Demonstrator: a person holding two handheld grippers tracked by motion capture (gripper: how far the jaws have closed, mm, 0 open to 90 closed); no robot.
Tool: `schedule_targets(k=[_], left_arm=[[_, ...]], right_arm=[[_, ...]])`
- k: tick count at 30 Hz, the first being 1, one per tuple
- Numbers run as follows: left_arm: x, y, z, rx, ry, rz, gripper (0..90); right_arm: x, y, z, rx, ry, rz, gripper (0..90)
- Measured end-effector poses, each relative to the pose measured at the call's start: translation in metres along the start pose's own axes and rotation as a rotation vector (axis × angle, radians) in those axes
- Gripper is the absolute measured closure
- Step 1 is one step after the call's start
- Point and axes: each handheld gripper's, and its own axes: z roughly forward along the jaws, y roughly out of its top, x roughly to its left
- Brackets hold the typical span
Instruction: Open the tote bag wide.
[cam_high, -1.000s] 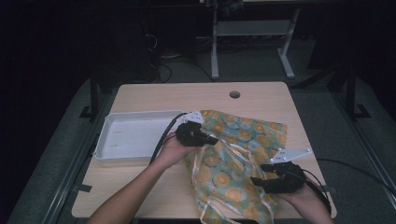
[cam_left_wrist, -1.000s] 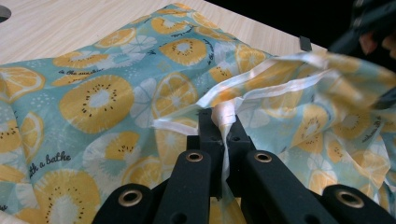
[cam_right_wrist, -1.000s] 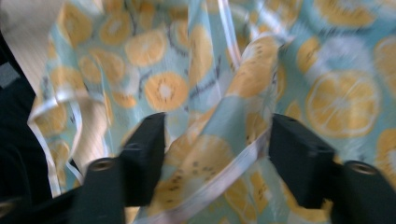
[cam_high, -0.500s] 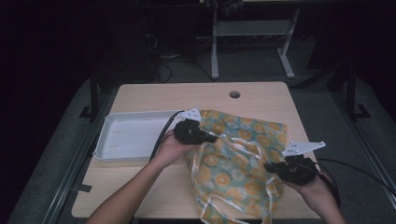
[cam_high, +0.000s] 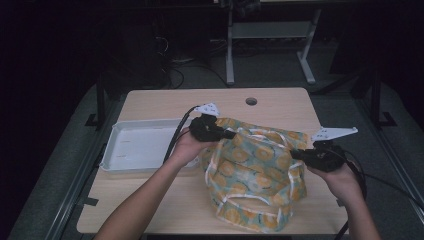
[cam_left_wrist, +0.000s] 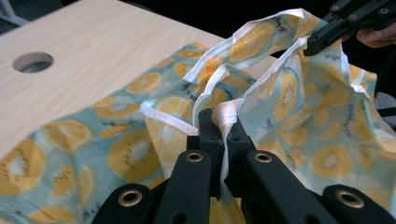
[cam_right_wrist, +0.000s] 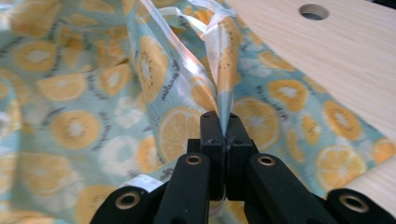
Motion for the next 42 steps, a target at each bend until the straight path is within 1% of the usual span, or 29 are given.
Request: schedule_targets(k=[3,5,7,8,10,11,12,13,16,17,18,19,21,23,24,26,27,29,30,33,35,37,39,40,42], left_arm=[[0.007,0.003,0.006,0.001,0.014,-0.01,89.5],[0.012,0.003,0.01,0.003,0.033,-0.012,89.5],[0.016,0.001,0.015,0.017,0.048,-0.014,89.5],[0.018,-0.001,0.019,0.027,0.059,-0.017,89.5],[0.022,-0.005,0.024,0.041,0.065,-0.028,89.5],[0.022,-0.006,0.026,0.041,0.068,-0.036,89.5],[0.024,-0.008,0.028,0.048,0.065,-0.042,89.5],[0.025,-0.009,0.029,0.049,0.065,-0.047,89.5],[0.027,-0.01,0.031,0.052,0.066,-0.052,89.5],[0.027,-0.01,0.032,0.055,0.067,-0.049,89.5],[0.027,-0.01,0.033,0.058,0.067,-0.049,89.5],[0.027,-0.01,0.033,0.062,0.067,-0.048,89.5],[0.027,-0.011,0.035,0.064,0.067,-0.044,89.5],[0.026,-0.011,0.037,0.064,0.064,-0.055,89.5],[0.025,-0.011,0.038,0.061,0.065,-0.056,89.5],[0.024,-0.011,0.04,0.061,0.066,-0.058,89.5],[0.024,-0.011,0.041,0.063,0.064,-0.057,89.5],[0.024,-0.012,0.041,0.065,0.064,-0.06,89.5],[0.024,-0.011,0.041,0.066,0.064,-0.059,89.5],[0.024,-0.011,0.041,0.069,0.067,-0.063,89.5],[0.024,-0.012,0.041,0.074,0.064,-0.067,89.5],[0.024,-0.012,0.042,0.076,0.062,-0.063,89.5],[0.022,-0.012,0.043,0.08,0.063,-0.059,89.5],[0.022,-0.012,0.044,0.083,0.065,-0.056,89.5],[0.021,-0.012,0.045,0.089,0.07,-0.05,89.5]], right_arm=[[-0.008,0.004,0.007,0.003,-0.028,0.011,89.1],[-0.014,0.006,0.013,0.004,-0.042,0.02,89.0],[-0.019,0.006,0.02,0.007,-0.058,0.02,89.0],[-0.022,0.006,0.024,0.014,-0.06,0.032,88.9],[-0.026,0.006,0.033,0.035,-0.073,0.044,88.6],[-0.028,0.006,0.037,0.048,-0.078,0.051,87.9],[-0.029,0.006,0.039,0.047,-0.081,0.052,86.1],[-0.029,0.006,0.041,0.05,-0.08,0.066,82.5],[-0.026,0.008,0.035,0.036,-0.057,0.057,73.7],[-0.024,0.009,0.03,0.027,-0.046,0.063,71.5],[-0.022,0.01,0.025,0.011,-0.039,0.064,70.2],[-0.019,0.012,0.022,0.006,-0.032,0.06,68.8],[-0.014,0.015,0.015,-0.008,-0.032,0.045,66.6],[-0.006,0.021,0.009,-0.028,-0.021,0.018,64.3],[-0.002,0.024,0.006,-0.035,-0.025,0.005,64.2],[0.006,0.029,0.003,-0.036,-0.004,-0.013,63.8],[0.011,0.032,0.003,-0.041,0.002,-0.04,64.5],[0.019,0.035,0.006,-0.032,0.043,-0.061,66.0],[0.025,0.035,0.011,-0.016,0.066,-0.079,66.8],[0.035,0.029,0.029,0.063,0.096,-0.118,67.0],[0.037,0.022,0.041,0.106,0.107,-0.118,67.8],[0.037,0.014,0.051,0.144,0.122,-0.12,69.0],[0.038,0.007,0.058,0.184,0.121,-0.135,69.8],[0.039,0.006,0.06,0.198,0.118,-0.148,69.8],[0.041,0.005,0.059,0.196,0.109,-0.159,70.0]])
